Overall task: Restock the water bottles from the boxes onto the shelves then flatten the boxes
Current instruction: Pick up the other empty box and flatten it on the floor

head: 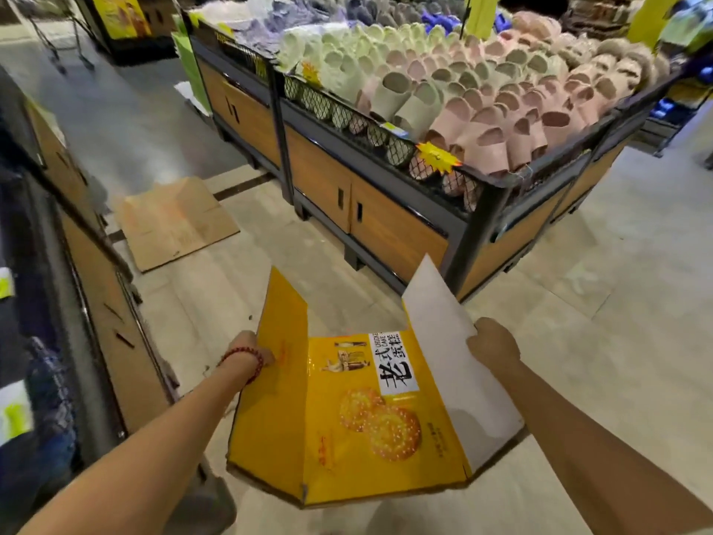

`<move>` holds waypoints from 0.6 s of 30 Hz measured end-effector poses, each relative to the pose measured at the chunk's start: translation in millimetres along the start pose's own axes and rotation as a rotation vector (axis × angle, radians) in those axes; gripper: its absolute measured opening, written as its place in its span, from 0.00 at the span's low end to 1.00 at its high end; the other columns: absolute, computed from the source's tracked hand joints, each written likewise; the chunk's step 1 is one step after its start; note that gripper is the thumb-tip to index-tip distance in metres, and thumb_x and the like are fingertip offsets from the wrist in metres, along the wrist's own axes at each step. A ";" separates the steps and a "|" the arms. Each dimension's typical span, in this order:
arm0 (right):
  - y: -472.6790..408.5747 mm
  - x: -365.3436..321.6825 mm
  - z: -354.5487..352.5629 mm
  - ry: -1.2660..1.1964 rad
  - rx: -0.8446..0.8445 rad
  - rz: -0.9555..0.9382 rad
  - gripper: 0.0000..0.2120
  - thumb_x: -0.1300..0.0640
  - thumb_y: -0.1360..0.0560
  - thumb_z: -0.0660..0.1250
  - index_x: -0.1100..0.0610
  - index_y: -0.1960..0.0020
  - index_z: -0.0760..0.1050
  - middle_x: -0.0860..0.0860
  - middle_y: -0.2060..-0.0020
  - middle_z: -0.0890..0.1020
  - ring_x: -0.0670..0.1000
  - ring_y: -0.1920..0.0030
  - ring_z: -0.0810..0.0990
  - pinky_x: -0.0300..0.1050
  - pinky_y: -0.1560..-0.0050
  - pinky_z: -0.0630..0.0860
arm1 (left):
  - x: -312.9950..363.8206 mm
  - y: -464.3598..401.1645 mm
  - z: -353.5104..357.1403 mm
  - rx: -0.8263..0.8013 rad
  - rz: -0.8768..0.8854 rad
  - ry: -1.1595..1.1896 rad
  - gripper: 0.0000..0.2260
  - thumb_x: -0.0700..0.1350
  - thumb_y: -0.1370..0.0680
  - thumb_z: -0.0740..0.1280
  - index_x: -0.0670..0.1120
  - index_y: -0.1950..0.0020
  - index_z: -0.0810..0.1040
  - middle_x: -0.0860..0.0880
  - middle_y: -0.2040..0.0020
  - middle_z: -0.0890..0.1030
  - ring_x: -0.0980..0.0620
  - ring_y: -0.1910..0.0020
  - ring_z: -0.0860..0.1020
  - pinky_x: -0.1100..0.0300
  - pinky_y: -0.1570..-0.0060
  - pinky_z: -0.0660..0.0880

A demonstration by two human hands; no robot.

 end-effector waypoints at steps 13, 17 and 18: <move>-294.2 -252.0 21.2 0.128 -0.132 -0.266 0.08 0.59 0.22 0.58 0.62 0.47 0.72 0.58 0.46 0.77 0.57 0.48 0.76 0.43 0.56 0.68 | 50.4 -207.0 -131.6 0.137 -0.231 0.130 0.20 0.39 0.24 0.67 0.36 0.34 0.67 0.37 0.39 0.73 0.39 0.40 0.73 0.50 0.45 0.71; -350.8 -349.8 36.5 0.177 -0.199 -0.397 0.04 0.60 0.22 0.58 0.60 0.52 0.69 0.56 0.53 0.74 0.56 0.51 0.75 0.44 0.58 0.68 | 46.2 -253.5 -176.8 0.172 -0.298 0.116 0.17 0.40 0.24 0.68 0.36 0.38 0.72 0.39 0.44 0.76 0.41 0.46 0.76 0.52 0.49 0.73; -363.7 -372.8 43.2 0.190 -0.215 -0.422 0.04 0.60 0.22 0.58 0.60 0.52 0.69 0.55 0.54 0.73 0.56 0.52 0.75 0.44 0.58 0.68 | 43.2 -267.4 -187.8 0.167 -0.313 0.112 0.16 0.40 0.24 0.67 0.36 0.38 0.73 0.38 0.43 0.77 0.41 0.44 0.76 0.51 0.48 0.74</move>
Point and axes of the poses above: each hand's wrist, its own y-axis away from the middle knuckle, its own z-axis out of the palm, x = y × z, the point moved 10 cm from there along -y, towards the middle knuckle
